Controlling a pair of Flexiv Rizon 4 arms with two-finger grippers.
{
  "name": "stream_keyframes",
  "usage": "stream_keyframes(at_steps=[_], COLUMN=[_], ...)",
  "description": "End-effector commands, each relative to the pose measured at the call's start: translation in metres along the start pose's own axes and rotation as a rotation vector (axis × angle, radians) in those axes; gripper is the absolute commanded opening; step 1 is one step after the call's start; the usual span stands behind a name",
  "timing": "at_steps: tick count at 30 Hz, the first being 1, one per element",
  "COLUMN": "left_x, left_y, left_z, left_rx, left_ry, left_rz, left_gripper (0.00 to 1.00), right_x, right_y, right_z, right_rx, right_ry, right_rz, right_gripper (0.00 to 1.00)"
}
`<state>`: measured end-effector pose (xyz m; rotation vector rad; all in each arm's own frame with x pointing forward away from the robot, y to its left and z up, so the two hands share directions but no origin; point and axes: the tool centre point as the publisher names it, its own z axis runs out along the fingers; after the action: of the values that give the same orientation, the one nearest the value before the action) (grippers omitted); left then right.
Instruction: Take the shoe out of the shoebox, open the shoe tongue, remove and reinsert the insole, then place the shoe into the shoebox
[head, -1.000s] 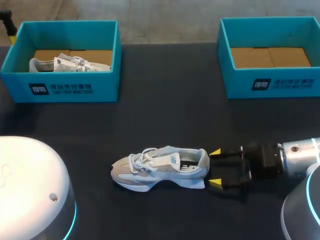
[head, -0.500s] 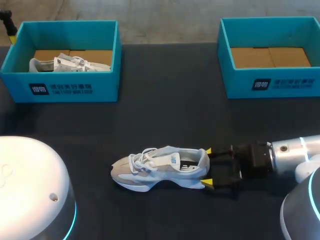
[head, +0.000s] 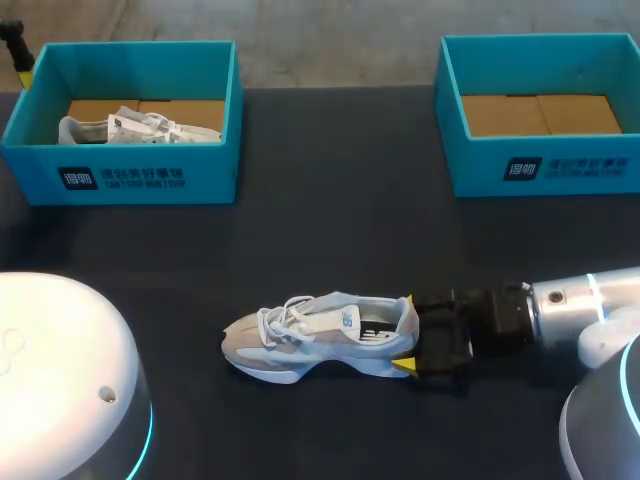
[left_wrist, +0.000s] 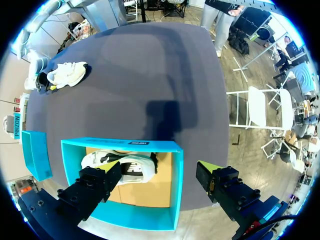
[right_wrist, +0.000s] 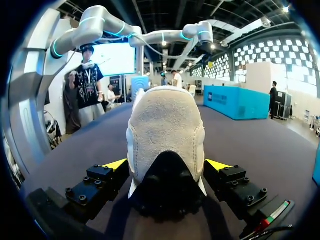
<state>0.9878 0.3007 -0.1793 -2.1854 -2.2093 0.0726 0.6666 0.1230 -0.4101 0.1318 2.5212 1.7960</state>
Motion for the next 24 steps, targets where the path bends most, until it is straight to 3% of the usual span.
stream_keyframes(at_steps=[1, 24], left_x=[0.001, 0.001], left_y=[0.000, 0.000], left_z=[-0.001, -0.001], left_rx=[0.000, 0.000], left_ry=[0.002, 0.002], left_rz=[0.001, 0.001], left_gripper=[1.00, 1.00], right_x=[-0.001, -0.002], right_y=[0.000, 0.000], right_z=[0.006, 0.022], right_rx=[0.002, 0.005], right_ry=[-0.001, 0.024], right_rz=[-0.004, -0.022], right_gripper=[1.00, 1.00])
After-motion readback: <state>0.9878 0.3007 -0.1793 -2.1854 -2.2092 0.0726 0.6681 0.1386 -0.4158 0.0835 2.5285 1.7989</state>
